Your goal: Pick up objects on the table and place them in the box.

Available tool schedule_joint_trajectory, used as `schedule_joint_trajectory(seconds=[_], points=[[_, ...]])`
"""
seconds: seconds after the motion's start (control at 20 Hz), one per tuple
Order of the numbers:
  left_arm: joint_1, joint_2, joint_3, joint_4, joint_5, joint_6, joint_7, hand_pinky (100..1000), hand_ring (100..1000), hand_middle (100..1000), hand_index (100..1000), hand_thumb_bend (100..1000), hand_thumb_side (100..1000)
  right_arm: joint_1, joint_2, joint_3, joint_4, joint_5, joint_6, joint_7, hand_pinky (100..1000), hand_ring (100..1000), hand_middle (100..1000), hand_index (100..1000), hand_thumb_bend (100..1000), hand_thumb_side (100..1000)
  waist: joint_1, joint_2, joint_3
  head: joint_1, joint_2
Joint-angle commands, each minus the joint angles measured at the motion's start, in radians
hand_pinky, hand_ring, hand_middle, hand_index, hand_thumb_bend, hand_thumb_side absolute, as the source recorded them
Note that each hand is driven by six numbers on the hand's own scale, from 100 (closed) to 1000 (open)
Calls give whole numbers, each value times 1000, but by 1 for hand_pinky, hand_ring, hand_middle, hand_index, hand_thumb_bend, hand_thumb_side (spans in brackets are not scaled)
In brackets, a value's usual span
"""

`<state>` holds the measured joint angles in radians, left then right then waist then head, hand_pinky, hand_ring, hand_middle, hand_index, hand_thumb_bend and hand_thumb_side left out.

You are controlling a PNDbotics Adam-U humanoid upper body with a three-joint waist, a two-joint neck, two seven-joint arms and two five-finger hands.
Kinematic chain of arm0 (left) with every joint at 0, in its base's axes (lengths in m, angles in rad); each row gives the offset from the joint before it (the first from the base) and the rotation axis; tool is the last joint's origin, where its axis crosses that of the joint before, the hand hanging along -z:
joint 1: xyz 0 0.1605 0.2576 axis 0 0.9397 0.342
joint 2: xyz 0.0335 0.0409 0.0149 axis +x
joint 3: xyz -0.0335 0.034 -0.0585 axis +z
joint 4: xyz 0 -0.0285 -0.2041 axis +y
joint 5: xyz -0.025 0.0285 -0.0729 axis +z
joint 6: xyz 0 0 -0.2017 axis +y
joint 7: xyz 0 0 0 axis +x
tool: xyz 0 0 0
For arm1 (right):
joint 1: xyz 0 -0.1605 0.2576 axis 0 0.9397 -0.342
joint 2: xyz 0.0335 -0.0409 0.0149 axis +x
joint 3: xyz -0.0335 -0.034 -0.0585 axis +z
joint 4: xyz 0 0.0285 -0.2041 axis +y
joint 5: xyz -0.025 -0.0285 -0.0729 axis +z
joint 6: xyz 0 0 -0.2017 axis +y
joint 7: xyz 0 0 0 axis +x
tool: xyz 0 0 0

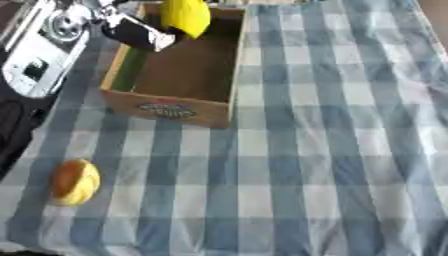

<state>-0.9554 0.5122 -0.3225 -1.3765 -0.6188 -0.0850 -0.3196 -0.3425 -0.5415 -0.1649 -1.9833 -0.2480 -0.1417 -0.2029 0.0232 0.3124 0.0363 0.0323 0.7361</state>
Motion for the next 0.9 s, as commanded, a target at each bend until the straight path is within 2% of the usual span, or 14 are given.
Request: schedule_joint_trajectory(seconds=[0.05,0.1,0.15,0.2,0.25,0.3,0.4,0.55,0.65,0.7,0.8,0.9], points=[[-21,3,14,42,-67,0,10,843,812,788,890,538,100,-8,-15,-6,-17,-5,-3,2,767,780,575,718,100,599,1,-19,-1,1,-12],[-19,4,16,45,-84,-1,11,874,850,849,926,635,106,-7,-14,-6,-17,-5,-3,2,767,780,575,718,100,599,2,-19,0,-1,-12],[-18,7,16,43,-105,-2,11,908,879,867,955,714,154,-7,-13,-6,-17,-5,-3,2,767,780,575,718,100,599,2,-20,0,-2,-12],[-16,9,17,40,-131,-2,10,914,884,870,960,728,162,-7,-12,-7,-17,-5,-3,2,768,780,575,718,100,599,2,-21,0,-2,-11],[-14,12,19,38,-159,1,8,939,903,879,974,787,196,-6,-12,-7,-17,-5,-2,2,768,780,575,718,100,599,2,-22,1,-3,-10],[-13,14,22,36,-186,4,6,942,905,878,976,795,207,-5,-12,-7,-17,-5,-2,2,768,780,575,718,100,599,2,-23,1,-3,-10],[-9,17,29,29,-216,8,6,936,904,873,972,785,208,-4,-11,-8,-17,-5,-1,2,768,780,575,718,100,600,1,-24,3,-3,-9],[-3,19,40,15,-208,13,20,913,891,849,951,695,187,-2,-9,-8,-17,-4,0,2,768,780,575,718,100,601,1,-26,6,-2,-8],[2,20,52,-2,-183,23,43,885,870,811,922,579,144,0,-7,-9,-17,-4,1,1,768,780,575,718,100,602,0,-28,8,-2,-8],[7,25,61,-17,-166,34,57,879,863,802,910,548,125,1,-7,-9,-17,-4,1,1,768,780,575,719,100,601,1,-29,9,-2,-7],[27,48,77,-82,-120,55,80,854,833,765,871,516,134,6,-9,-12,-17,-2,0,-1,769,780,575,719,100,600,3,-32,12,-5,-3],[69,103,90,-196,-67,73,82,846,823,753,862,521,109,12,-16,-17,-17,1,0,-5,769,780,575,719,100,600,9,-34,18,-14,1]])
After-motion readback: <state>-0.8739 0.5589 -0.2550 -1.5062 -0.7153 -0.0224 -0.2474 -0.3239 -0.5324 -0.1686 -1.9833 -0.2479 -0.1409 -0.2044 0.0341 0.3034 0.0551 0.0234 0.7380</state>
